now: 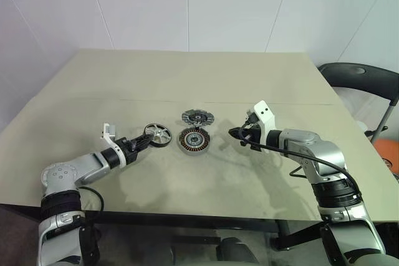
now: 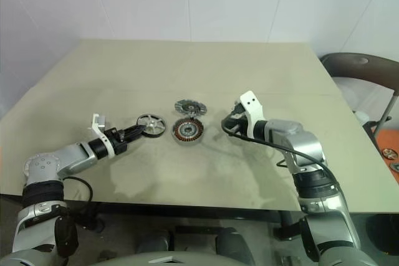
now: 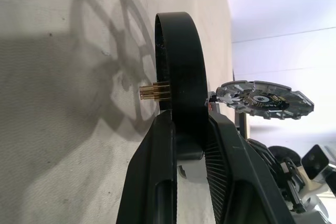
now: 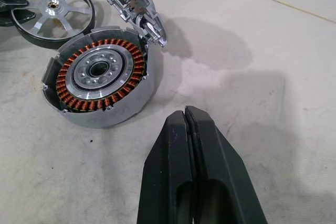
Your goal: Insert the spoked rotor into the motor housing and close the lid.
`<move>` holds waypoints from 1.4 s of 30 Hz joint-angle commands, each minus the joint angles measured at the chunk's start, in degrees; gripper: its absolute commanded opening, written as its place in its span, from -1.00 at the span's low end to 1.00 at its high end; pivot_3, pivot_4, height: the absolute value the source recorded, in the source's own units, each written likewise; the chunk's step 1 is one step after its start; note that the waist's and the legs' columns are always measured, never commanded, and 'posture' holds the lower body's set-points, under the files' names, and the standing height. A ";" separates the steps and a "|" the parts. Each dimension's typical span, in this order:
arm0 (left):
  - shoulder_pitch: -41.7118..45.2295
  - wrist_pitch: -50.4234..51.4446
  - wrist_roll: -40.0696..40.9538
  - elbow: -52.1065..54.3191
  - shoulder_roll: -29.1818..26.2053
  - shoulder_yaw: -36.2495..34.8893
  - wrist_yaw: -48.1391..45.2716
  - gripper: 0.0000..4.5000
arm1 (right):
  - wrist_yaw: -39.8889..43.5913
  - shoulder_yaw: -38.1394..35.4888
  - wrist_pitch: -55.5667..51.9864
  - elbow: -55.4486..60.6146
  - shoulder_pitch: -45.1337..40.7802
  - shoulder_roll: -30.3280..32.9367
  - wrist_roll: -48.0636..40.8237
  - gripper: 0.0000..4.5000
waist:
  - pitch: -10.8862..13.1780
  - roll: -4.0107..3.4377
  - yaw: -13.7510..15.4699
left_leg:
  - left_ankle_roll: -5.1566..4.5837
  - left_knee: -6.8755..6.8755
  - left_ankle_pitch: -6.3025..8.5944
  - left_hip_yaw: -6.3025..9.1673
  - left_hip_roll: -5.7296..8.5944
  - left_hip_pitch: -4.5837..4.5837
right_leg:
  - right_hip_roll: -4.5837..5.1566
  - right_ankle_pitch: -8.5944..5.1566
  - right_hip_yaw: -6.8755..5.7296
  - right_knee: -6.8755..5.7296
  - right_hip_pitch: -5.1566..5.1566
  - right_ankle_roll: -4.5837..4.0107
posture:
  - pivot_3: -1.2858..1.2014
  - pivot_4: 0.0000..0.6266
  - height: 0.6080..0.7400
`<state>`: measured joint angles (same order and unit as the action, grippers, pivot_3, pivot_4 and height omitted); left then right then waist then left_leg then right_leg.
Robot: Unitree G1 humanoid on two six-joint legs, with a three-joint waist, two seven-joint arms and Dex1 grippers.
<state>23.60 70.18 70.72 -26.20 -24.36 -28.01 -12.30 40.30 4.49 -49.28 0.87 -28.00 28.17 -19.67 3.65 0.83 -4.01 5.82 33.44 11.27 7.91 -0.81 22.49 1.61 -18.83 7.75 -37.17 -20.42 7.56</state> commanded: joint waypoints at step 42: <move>5.46 1.93 -11.50 0.00 7.51 9.00 -24.44 -0.71 | 3.19 -2.61 0.24 9.07 4.76 7.86 -3.38 -1.00 | 0.02 0.03 0.10 | 0.03 -0.17 -0.02 -0.01 0.01 0.08 | 0.01 0.00 0.00 0.09 -0.06 0.01 | 0.03 -1.00 1.00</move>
<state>27.78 72.83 59.45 -26.21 -17.03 -19.15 -35.04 43.67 2.87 -49.66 7.29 -22.58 35.89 -22.67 3.67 0.86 -3.92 5.84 33.27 11.26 7.90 -0.81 22.56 1.62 -18.83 7.75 -37.08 -20.47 7.57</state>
